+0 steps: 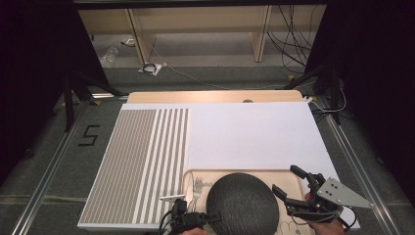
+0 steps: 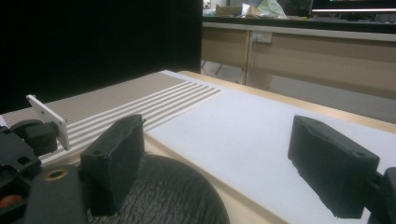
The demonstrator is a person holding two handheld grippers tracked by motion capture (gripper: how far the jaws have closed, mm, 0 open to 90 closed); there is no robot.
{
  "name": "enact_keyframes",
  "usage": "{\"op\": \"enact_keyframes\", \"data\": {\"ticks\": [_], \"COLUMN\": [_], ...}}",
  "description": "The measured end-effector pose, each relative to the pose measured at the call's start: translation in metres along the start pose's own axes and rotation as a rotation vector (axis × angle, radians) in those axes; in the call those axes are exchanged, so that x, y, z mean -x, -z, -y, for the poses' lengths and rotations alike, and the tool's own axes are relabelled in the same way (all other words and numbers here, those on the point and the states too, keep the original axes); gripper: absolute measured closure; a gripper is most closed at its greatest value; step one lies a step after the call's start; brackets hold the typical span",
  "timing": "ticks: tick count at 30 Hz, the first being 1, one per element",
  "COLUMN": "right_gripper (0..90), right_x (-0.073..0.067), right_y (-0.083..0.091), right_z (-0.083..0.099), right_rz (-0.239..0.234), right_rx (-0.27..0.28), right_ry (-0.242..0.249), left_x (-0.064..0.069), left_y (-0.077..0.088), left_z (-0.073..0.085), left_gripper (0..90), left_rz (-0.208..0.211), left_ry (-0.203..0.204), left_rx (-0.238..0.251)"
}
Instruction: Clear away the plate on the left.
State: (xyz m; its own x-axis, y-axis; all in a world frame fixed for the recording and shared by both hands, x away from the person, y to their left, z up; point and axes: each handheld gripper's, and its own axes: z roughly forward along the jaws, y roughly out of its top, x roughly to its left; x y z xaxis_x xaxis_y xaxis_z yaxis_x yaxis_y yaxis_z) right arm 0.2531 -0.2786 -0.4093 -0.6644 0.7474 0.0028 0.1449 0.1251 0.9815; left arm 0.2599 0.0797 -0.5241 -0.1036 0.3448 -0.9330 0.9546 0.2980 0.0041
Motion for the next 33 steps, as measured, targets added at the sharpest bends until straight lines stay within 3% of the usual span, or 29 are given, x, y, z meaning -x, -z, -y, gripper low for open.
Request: {"op": "enact_keyframes", "data": {"ticks": [14,22,28,33], "right_gripper": [19.5,19.5,19.5,19.5], "right_x": [0.0,0.0,0.0,0.0], "right_y": [0.0,0.0,0.0,0.0], "right_z": [0.0,0.0,0.0,0.0], "right_rz": [-0.001,-0.001,-0.002,-0.003], "right_rx": [0.002,0.002,0.003,0.0], "right_ry": [-0.001,-0.001,0.001,0.0], "left_x": [0.0,0.005,0.016,0.028], "left_y": [0.0,-0.001,0.001,0.005], "left_z": [-0.001,-0.005,-0.006,-0.008], "left_gripper": [82.7,64.4,49.9,39.1], "left_rz": [-0.031,-0.041,-0.077,-0.139], "left_ry": [-0.021,-0.04,-0.102,-0.196], "left_rx": [-0.031,-0.081,-0.124,-0.157]}}
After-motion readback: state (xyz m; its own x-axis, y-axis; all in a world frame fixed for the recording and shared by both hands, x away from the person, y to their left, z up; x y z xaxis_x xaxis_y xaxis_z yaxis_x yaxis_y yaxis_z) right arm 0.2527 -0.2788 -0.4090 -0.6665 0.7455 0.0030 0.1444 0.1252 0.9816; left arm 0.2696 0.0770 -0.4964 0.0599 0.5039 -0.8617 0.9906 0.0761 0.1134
